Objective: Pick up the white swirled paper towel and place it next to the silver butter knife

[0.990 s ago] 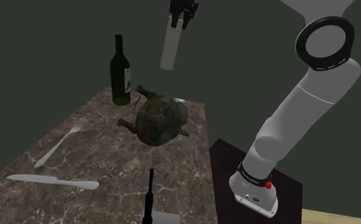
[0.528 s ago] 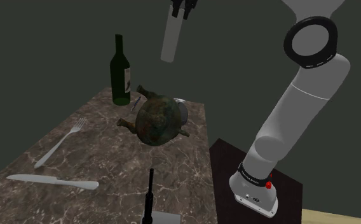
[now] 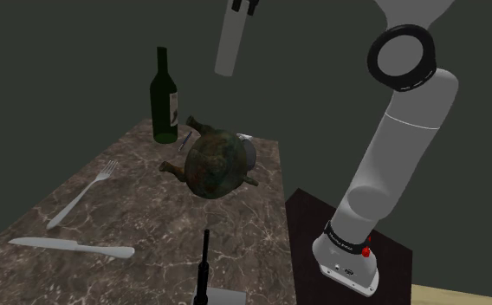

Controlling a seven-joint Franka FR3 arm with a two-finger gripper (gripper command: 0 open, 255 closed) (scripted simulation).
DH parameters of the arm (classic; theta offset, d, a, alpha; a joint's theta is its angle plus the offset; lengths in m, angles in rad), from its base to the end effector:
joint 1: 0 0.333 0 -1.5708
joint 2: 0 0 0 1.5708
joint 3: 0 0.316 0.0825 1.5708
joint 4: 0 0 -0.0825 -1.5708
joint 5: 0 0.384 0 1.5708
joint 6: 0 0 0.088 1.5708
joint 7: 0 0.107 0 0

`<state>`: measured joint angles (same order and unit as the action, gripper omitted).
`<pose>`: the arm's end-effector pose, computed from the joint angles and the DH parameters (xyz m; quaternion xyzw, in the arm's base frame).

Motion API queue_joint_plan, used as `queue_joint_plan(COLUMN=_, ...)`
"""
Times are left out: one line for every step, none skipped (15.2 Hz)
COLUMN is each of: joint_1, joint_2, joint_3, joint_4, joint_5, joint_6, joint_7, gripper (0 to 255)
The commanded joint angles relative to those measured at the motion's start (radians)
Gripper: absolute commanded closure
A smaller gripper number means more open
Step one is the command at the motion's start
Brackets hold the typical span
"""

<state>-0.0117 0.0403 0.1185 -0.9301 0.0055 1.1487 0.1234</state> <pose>0.4683 0.0485 0.8409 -0.9960 0.0072 -0.0880 0.0150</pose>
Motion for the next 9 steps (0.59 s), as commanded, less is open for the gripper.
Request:
queue_joint_plan(joint_1=0.021, joint_2=-0.029, joint_3=0.019, joint_4=-0.073, joint_5=-0.004, joint_6=0.045, joint_7=0.038, gripper=255)
queue_joint_plan(joint_1=0.032, joint_2=-0.042, joint_3=0.031, joint_4=-0.11, joint_5=-0.007, joint_6=0.07, joint_7=0.06, gripper=255)
queue_joint_plan(joint_1=0.043, joint_2=-0.052, joint_3=0.042, joint_4=-0.143, joint_5=-0.01, joint_6=0.093, joint_7=0.082, gripper=255)
queue_joint_plan(joint_1=0.054, joint_2=-0.06, joint_3=0.054, joint_4=-0.173, joint_5=-0.012, joint_6=0.115, joint_7=0.104, gripper=255)
queue_joint_plan(joint_1=0.065, joint_2=-0.065, joint_3=0.066, joint_4=-0.2, joint_5=-0.015, joint_6=0.136, joint_7=0.126, gripper=255)
queue_joint_plan(joint_1=0.076, joint_2=-0.069, joint_3=0.078, joint_4=-0.224, joint_5=-0.018, joint_6=0.155, joint_7=0.148, gripper=255)
queue_joint_plan(joint_1=0.087, joint_2=-0.071, joint_3=0.09, joint_4=-0.245, joint_5=-0.022, joint_6=0.175, joint_7=0.17, gripper=255)
queue_joint_plan(joint_1=0.098, joint_2=-0.071, joint_3=0.102, joint_4=-0.264, joint_5=-0.025, joint_6=0.193, joint_7=0.192, gripper=255)
queue_joint_plan(joint_1=0.108, joint_2=-0.07, joint_3=0.114, joint_4=-0.281, joint_5=-0.029, joint_6=0.21, joint_7=0.214, gripper=255)
